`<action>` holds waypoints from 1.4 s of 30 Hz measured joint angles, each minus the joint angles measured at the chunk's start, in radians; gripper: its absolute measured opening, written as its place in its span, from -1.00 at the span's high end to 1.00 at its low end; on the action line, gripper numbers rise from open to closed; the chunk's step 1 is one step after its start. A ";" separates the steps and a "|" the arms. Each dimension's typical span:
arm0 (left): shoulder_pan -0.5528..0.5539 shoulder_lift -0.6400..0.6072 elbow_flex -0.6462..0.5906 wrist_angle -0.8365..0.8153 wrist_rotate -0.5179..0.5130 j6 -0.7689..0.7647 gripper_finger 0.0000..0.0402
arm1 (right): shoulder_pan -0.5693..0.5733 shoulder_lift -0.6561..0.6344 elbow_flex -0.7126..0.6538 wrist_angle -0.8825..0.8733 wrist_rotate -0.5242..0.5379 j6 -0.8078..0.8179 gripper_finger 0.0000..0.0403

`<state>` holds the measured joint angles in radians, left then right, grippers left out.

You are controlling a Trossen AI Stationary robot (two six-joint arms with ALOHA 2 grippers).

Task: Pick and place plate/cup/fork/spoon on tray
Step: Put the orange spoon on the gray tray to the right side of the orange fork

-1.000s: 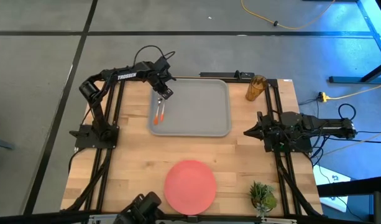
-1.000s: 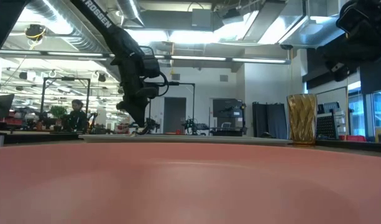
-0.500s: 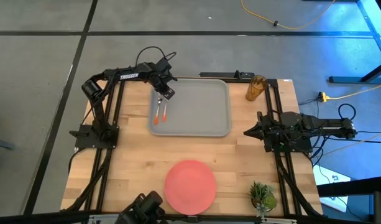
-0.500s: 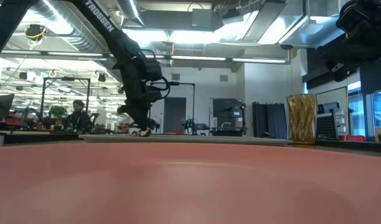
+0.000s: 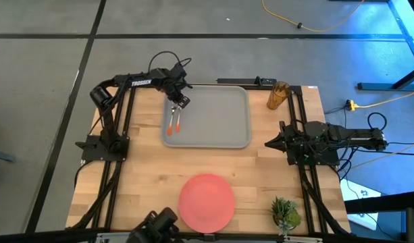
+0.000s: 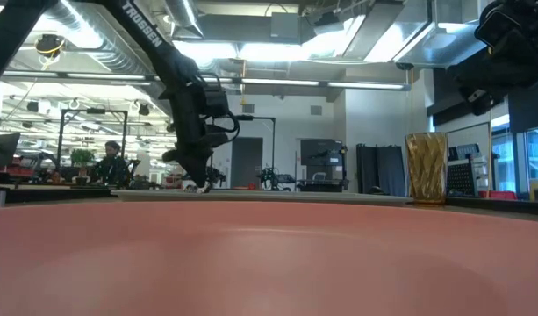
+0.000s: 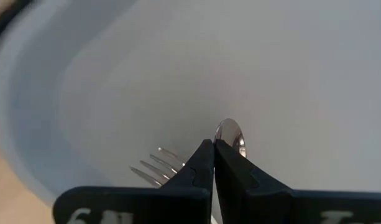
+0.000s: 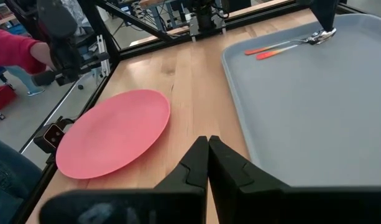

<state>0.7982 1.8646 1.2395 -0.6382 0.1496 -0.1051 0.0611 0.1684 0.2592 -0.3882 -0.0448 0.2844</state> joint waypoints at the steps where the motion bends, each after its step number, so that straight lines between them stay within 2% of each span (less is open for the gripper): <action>1: 0.000 0.007 0.000 -0.005 0.001 -0.001 1.00 | 0.000 0.000 0.000 0.000 0.000 0.000 0.94; 20: -0.007 0.022 0.000 0.017 -0.036 -0.051 1.00 | 0.000 0.000 0.000 -0.005 0.000 0.000 0.94; 42: -0.041 0.028 0.001 0.028 -0.128 -0.045 1.00 | 0.000 0.000 0.000 -0.007 0.000 0.000 0.94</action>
<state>0.7569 1.8923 1.2404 -0.6098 0.0211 -0.1505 0.0611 0.1680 0.2592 -0.3954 -0.0452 0.2844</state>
